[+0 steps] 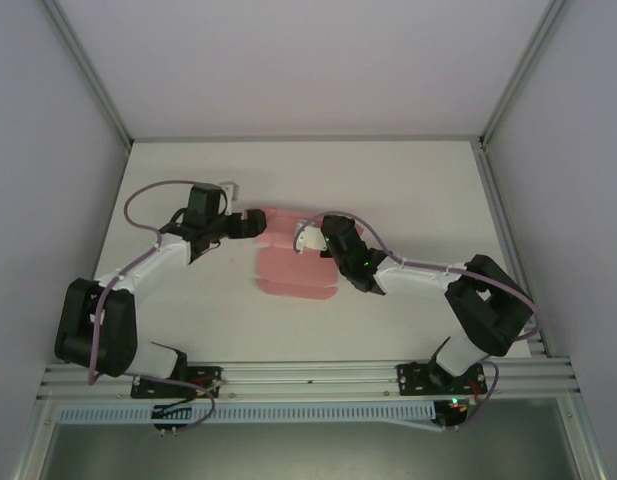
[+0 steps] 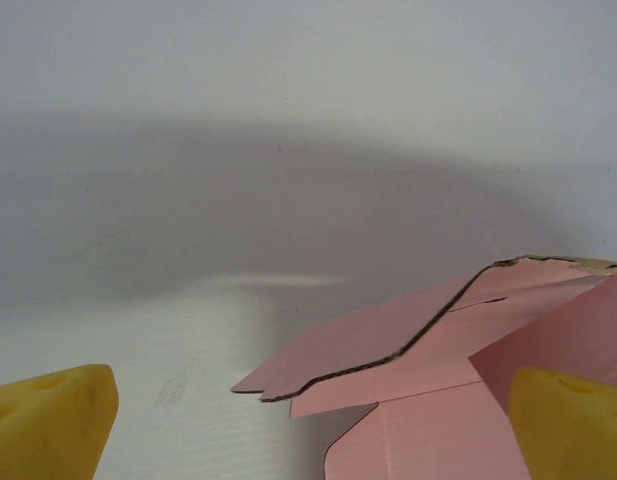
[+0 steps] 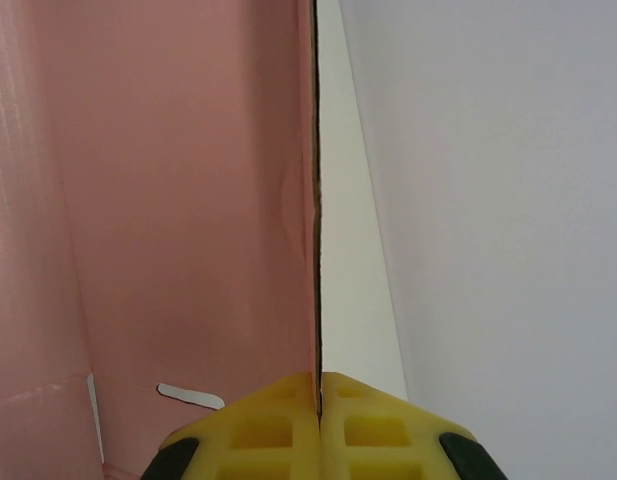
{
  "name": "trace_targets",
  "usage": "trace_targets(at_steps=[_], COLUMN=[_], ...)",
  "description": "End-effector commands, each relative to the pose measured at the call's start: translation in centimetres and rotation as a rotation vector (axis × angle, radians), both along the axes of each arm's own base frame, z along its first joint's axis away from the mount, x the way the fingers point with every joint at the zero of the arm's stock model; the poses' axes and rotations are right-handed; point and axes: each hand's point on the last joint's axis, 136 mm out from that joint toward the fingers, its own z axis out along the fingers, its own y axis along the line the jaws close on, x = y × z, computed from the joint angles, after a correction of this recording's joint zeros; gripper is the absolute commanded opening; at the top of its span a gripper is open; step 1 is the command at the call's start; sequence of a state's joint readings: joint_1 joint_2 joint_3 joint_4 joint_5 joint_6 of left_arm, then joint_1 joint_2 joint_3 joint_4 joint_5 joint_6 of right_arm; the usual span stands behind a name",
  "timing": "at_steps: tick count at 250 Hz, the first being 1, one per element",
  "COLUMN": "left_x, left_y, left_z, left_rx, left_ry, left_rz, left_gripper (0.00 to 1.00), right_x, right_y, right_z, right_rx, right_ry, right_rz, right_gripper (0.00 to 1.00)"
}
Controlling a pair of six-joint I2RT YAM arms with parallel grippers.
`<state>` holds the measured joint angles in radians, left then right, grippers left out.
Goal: Assemble paper box
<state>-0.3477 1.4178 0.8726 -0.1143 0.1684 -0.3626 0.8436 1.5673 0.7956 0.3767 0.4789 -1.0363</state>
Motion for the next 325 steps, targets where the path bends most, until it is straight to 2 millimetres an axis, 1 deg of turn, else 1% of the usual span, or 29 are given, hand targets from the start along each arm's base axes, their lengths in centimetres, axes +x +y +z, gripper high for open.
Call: trace_targets(at_steps=[1, 41, 89, 110, 135, 165, 193, 211, 245, 266, 278, 287, 309, 325], left_x=[0.6, 0.8, 1.0, 1.2, 1.5, 1.0, 0.1, -0.7, -2.5, -3.2, -3.2, -3.2, -2.8, -2.1], left_y=[-1.1, -2.3, -3.7, -3.9, -4.0, -4.5, -3.8, -2.9, -0.5, 1.2, 2.0, 2.1, 1.8, 1.7], left_z=[0.7, 0.7, 0.2, 0.1, 0.3, 1.2, 1.8, 1.9, 2.0, 1.9, 1.8, 2.1, 2.4, 1.6], left_rx=[-0.017, -0.003, 0.037, 0.049, 0.013, -0.056, -0.042, -0.024, -0.098, -0.150, -0.190, -0.231, -0.316, -0.310], left_ry=[-0.057, -0.081, -0.093, -0.102, -0.121, -0.148, -0.150, -0.140, -0.145, -0.151, -0.155, -0.165, -0.174, -0.151], left_rz=[-0.063, -0.073, -0.071, -0.044, 0.006, 0.009, -0.008, -0.012, -0.007, 0.008, 0.016, 0.000, -0.047, -0.055], left_gripper=[1.00, 1.00, 1.00, 1.00, 1.00, 1.00, 1.00, 1.00, 1.00, 1.00, 1.00, 1.00, 0.97, 0.93], right_x=[0.0, -0.2, -0.3, -0.4, -0.5, -0.6, -0.4, -0.4, -0.3, -0.6, -0.7, -0.8, -0.9, -0.8], right_y=[0.7, 1.2, 1.9, 2.2, 2.5, 2.3, 1.6, 1.0, -0.4, -0.8, -0.9, -0.9, -1.0, -1.0], right_z=[-0.2, -0.4, 0.3, 0.7, 0.8, 0.9, 1.3, 1.3, 1.7, 1.8, 1.8, 1.8, 1.6, 1.4], right_rx=[0.031, 0.053, 0.111, 0.140, 0.178, 0.203, 0.216, 0.223, 0.271, 0.309, 0.320, 0.320, 0.314, 0.317], right_ry=[0.014, 0.030, 0.041, 0.048, 0.070, 0.073, 0.067, 0.081, 0.111, 0.159, 0.180, 0.187, 0.195, 0.199], right_rz=[0.000, 0.000, -0.008, -0.008, -0.007, -0.024, -0.043, -0.055, -0.089, -0.083, -0.080, -0.074, -0.071, -0.077], right_gripper=[0.00, 0.00, 0.00, 0.00, 0.00, 0.00, 0.00, 0.00, 0.00, 0.00, 0.00, 0.00, 0.00, 0.00])
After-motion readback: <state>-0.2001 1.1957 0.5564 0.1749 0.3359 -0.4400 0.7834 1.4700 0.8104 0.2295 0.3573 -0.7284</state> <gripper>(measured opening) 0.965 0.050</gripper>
